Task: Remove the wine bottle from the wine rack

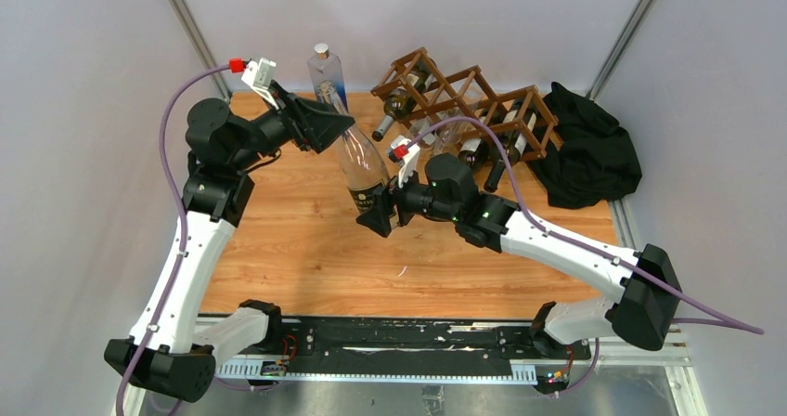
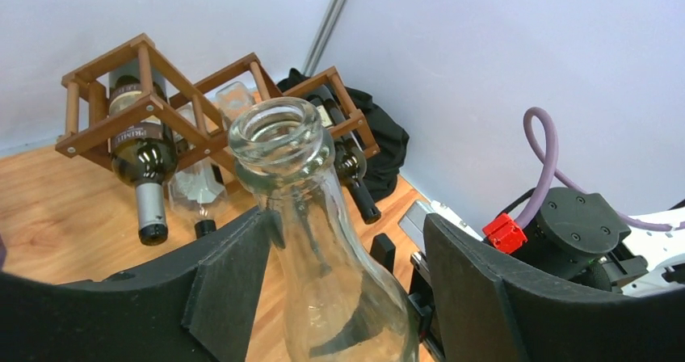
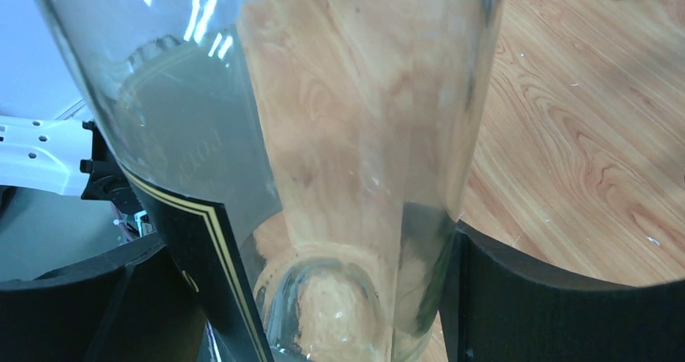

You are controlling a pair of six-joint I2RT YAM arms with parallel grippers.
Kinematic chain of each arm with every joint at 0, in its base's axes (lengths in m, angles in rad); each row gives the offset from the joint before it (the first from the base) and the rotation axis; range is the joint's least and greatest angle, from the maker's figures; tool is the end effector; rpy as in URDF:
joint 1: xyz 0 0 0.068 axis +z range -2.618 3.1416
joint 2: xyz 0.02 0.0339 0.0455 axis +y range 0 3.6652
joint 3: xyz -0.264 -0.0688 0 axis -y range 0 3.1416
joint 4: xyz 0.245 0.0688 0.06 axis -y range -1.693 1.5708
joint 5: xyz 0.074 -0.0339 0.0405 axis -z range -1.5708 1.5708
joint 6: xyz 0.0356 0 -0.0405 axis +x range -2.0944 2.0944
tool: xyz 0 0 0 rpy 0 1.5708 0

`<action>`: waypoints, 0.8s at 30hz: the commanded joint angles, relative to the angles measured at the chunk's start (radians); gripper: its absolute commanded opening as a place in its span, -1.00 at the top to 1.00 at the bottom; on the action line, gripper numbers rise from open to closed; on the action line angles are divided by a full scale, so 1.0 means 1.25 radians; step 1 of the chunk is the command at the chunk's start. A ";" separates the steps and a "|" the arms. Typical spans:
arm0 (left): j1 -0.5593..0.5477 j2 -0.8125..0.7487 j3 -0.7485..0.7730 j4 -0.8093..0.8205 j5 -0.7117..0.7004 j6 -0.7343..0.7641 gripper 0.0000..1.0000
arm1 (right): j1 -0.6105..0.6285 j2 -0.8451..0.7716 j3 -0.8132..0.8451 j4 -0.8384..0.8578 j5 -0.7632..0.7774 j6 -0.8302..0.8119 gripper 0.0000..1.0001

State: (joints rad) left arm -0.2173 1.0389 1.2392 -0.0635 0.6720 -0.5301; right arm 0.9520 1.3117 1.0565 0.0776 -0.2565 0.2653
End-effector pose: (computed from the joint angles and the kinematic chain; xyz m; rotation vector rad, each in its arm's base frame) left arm 0.2053 -0.0680 0.4625 0.3475 1.5207 -1.0772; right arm 0.1732 0.2588 0.3457 -0.8184 1.6907 1.0908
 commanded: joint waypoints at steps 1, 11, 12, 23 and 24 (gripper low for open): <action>0.007 0.003 -0.011 0.046 0.038 -0.024 -0.40 | 0.027 -0.046 0.016 0.098 -0.002 -0.031 1.00; 0.008 0.018 -0.040 0.026 0.070 -0.049 -0.17 | 0.050 -0.040 0.021 0.105 0.016 -0.057 1.00; 0.008 0.014 -0.052 0.027 0.071 -0.049 -0.06 | 0.049 -0.039 0.021 0.105 0.019 -0.057 1.00; 0.026 0.020 -0.013 -0.027 0.060 0.030 1.00 | 0.050 -0.015 0.013 0.090 0.064 -0.013 -0.21; 0.032 0.027 -0.001 -0.033 0.060 0.050 1.00 | 0.050 -0.019 0.006 0.090 0.069 -0.007 -0.53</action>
State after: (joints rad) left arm -0.2028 1.0595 1.1793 -0.0765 0.7364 -0.5934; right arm 1.0046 1.3174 1.0496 0.0483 -0.2222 0.2119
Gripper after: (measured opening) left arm 0.432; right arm 0.886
